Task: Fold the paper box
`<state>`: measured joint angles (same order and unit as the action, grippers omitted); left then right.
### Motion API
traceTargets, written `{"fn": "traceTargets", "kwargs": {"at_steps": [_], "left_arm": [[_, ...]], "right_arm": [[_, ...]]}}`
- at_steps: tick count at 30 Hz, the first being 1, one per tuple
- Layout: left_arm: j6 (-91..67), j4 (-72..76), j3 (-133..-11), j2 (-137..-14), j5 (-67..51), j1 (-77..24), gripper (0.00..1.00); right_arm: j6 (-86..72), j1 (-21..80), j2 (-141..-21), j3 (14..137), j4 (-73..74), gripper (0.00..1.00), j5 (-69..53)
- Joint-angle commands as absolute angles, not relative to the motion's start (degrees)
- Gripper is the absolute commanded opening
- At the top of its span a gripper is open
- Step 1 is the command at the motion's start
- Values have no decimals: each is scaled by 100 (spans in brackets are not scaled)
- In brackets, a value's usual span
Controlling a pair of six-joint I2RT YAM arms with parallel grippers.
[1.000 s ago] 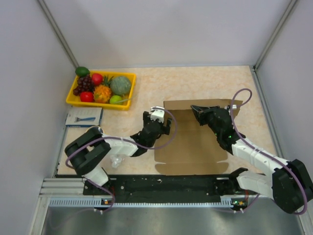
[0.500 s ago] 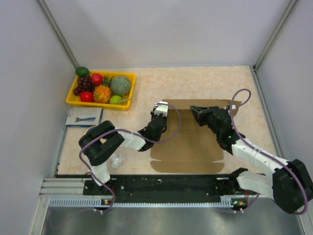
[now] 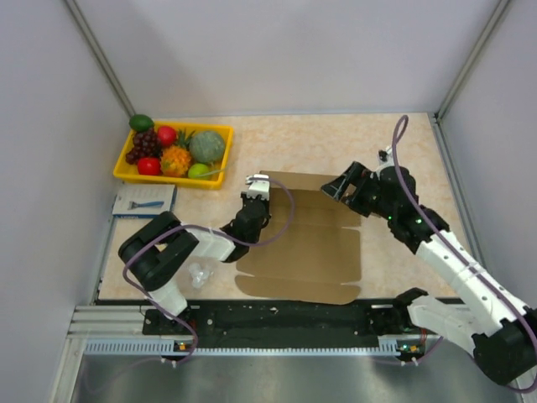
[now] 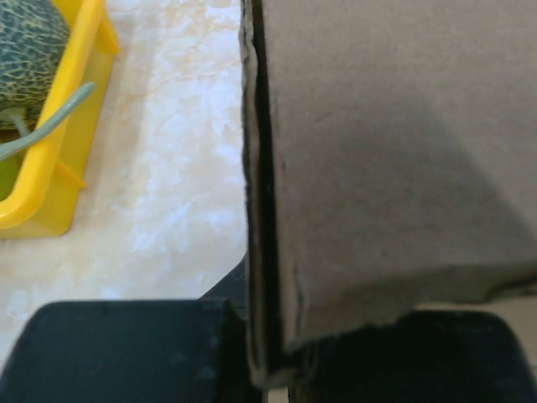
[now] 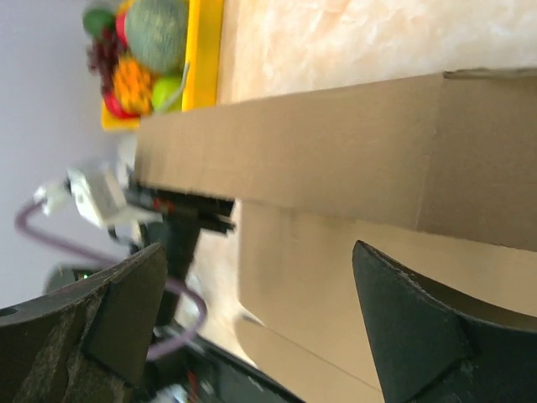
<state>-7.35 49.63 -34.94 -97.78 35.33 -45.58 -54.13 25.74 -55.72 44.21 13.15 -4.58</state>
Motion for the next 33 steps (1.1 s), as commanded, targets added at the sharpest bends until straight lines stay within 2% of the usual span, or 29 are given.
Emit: {"fn": "traceTargets", "kwargs": {"at_steps": [1,4,6,8,10,12,14,16,23,29,33], "left_arm": [[-589,5151,-3217,-9203,3489,-4517,0],[-536,5115,-3138,-9009,3586,-4509,0],[-545,5106,-3103,-8912,3630,-4518,0],[-554,5106,-3068,-8868,3691,-4518,0],[-545,5107,-3050,-8842,3726,-4518,0],[-597,5054,-3041,-8798,3700,-4518,0],[-659,5036,-3067,-8789,3656,-4518,0],[-685,4992,-3094,-8780,3639,-4517,0],[-703,4948,-3094,-8684,3560,-4518,0],[-1019,4861,-3085,-8613,3419,-4500,0],[-1213,4817,-3102,-8604,3279,-4509,0]], "right_arm": [[-2745,2540,-5160,5456,3879,90,-1371],[-2593,2531,-5299,6492,4568,90,-820],[-2566,2470,-6085,7386,5262,89,-616],[-2514,2382,-6730,7995,6007,84,-292],[-2487,2382,-7117,8446,6065,82,-28],[-2592,2382,-7215,8403,5863,79,-70],[-2733,2382,-7400,8333,5749,68,-386],[-2865,2382,-7435,8061,5450,65,-361],[-2970,2364,-7374,7594,4721,66,-385],[-3875,1706,-7076,6637,3029,64,-1704],[-4674,1266,-6654,5654,1523,57,-2756]]}}
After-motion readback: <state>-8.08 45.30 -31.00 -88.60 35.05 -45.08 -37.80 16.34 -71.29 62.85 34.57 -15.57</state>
